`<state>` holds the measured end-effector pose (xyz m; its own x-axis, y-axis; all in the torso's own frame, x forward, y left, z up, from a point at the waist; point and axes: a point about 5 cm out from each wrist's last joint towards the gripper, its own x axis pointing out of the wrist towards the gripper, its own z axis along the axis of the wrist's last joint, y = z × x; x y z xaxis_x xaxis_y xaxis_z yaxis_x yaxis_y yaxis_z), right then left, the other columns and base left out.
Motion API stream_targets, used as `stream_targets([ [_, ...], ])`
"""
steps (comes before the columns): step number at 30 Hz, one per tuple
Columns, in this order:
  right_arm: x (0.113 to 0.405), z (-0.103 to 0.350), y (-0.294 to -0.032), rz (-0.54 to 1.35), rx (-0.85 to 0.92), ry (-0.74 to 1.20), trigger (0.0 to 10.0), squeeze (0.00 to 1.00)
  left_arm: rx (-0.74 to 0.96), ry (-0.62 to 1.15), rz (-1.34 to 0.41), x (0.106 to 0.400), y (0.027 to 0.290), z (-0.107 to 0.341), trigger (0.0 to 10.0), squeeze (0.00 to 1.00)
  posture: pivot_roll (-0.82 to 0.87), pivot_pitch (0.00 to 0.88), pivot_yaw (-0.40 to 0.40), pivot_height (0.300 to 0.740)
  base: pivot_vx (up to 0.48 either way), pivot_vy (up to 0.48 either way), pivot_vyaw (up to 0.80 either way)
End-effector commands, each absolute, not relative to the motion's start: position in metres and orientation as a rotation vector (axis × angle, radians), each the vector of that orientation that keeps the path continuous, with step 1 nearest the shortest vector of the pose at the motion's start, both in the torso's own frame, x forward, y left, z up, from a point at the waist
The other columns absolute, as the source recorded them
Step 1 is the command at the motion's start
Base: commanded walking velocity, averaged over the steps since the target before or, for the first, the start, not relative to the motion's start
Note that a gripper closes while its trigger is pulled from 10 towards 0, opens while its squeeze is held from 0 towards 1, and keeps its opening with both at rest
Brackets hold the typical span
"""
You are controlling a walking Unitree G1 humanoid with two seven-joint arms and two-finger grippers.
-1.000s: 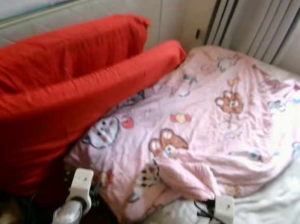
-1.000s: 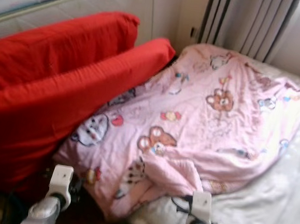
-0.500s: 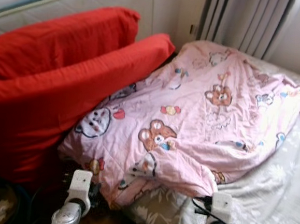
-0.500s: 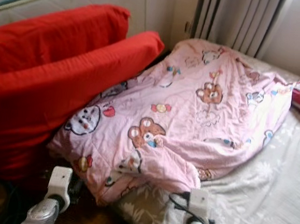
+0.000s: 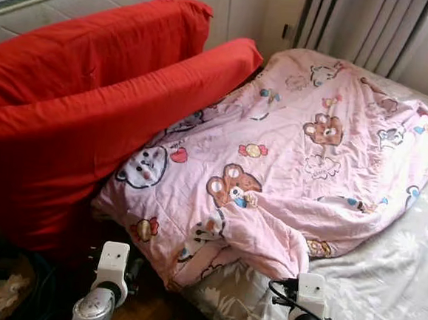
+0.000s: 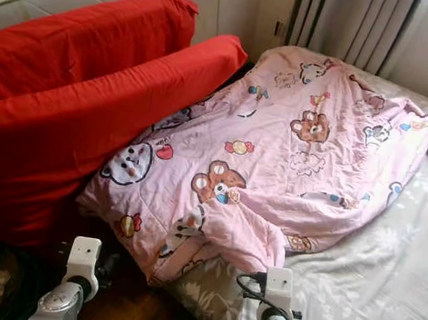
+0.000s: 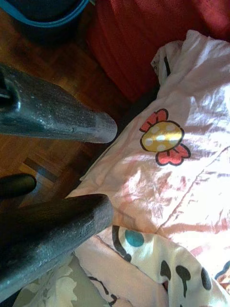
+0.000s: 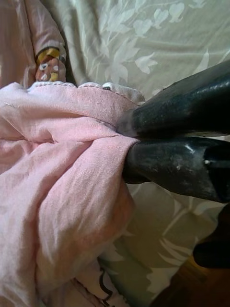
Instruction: Clean up the room
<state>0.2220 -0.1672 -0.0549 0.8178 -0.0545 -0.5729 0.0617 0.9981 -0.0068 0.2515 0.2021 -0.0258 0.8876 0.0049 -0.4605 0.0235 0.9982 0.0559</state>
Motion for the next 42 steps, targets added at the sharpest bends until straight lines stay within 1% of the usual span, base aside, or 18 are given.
stream_targets([
  [1,0.219,-0.058,-0.165,-0.048,0.017,0.632,10.0,0.0,0.057,0.495,-0.003,0.247,0.203,-0.029,10.0,0.0,0.01,0.137,-0.002,0.74,0.0,0.0,0.0],
  [8,0.22,-0.058,-0.158,0.032,0.037,0.648,10.0,0.0,0.056,0.496,0.001,0.246,0.203,-0.03,10.0,0.0,0.0,0.146,-0.004,0.74,0.0,0.0,0.0],
  [22,0.213,-0.063,-0.166,0.021,0.04,0.683,10.0,0.0,0.054,0.486,-0.006,0.247,0.2,-0.029,10.0,0.0,0.0,0.147,-0.007,0.74,0.0,0.0,0.0],
  [24,0.212,-0.064,-0.166,0.02,0.041,0.688,10.0,0.0,0.055,0.484,-0.005,0.247,0.201,-0.029,10.0,0.0,0.0,0.146,-0.008,0.74,-0.277,0.0,0.0],
  [28,0.211,-0.065,-0.165,0.029,0.044,0.695,10.0,0.0,0.057,0.484,-0.005,0.247,0.201,-0.029,10.0,0.0,0.0,0.143,-0.01,0.74,0.0,0.0,0.0],
  [32,0.211,-0.065,-0.162,0.077,0.033,0.7,10.0,0.0,0.055,0.483,-0.009,0.247,0.199,-0.029,10.0,0.0,0.0,0.137,-0.013,0.74,0.0,0.0,0.0],
  [36,0.21,-0.065,-0.162,0.077,0.034,0.703,10.0,0.0,0.054,0.484,-0.011,0.246,0.199,-0.03,10.0,0.0,0.0,0.135,-0.014,0.74,0.0,0.0,0.0],
  [42,0.205,-0.068,-0.17,0.068,0.033,0.731,10.0,0.0,0.054,0.485,-0.012,0.246,0.198,-0.03,10.0,0.0,0.0,0.125,-0.018,0.74,0.0,0.0,0.0],
])
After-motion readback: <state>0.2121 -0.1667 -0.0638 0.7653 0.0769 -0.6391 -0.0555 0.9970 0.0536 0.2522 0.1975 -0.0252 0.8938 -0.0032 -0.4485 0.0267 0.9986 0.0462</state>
